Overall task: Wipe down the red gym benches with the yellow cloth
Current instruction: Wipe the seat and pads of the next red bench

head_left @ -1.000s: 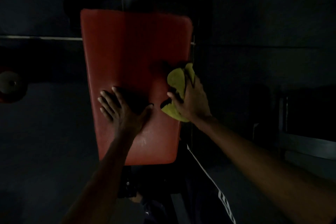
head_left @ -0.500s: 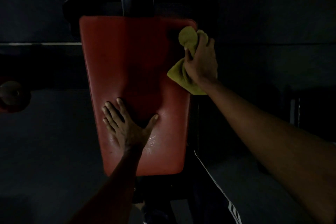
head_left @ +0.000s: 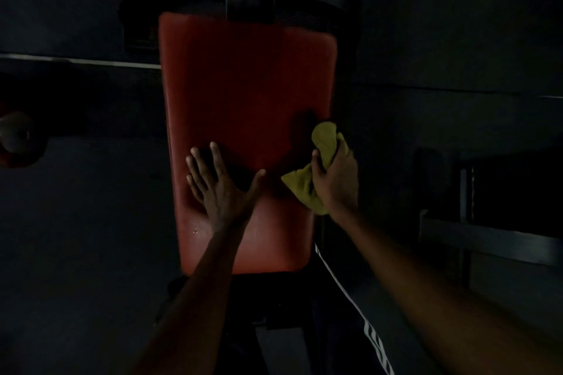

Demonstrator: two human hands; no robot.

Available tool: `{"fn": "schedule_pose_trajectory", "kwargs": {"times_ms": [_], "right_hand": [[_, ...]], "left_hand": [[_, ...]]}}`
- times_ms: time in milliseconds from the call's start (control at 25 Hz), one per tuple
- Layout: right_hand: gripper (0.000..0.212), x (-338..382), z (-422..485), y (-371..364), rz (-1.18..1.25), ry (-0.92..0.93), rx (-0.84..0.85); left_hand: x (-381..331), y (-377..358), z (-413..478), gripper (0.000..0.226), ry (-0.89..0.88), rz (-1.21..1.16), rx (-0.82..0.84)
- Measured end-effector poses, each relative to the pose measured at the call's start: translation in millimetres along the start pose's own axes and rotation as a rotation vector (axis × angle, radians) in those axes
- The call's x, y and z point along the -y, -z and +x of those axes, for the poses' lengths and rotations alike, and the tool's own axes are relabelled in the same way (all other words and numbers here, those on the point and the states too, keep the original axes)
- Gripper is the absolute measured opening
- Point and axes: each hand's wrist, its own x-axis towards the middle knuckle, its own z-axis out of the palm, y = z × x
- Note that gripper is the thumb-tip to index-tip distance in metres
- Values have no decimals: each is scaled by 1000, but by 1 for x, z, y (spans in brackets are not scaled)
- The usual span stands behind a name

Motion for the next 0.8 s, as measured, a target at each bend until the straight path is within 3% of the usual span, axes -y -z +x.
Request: {"fn": "schedule_pose_trajectory", "kwargs": {"times_ms": [120,240,360,560,800], "right_hand": [[71,-8,-71,-12,-208,27,46],[71,0,-117,-33,-431,112,120],[66,15,-122,-51,-435,31,65],[66,12,-118,-63,-544,64,-91],[64,5,-115,-69,-547,92,-140]], "left_hand": [[24,17,-4,91,-66,-46,74],[65,38,-15,88,-141,38,103],[98,56,-24,91,-200,28,247],[136,71,-26,100,-263,16,438],[151,77,-23,97,-349,42,478]]}}
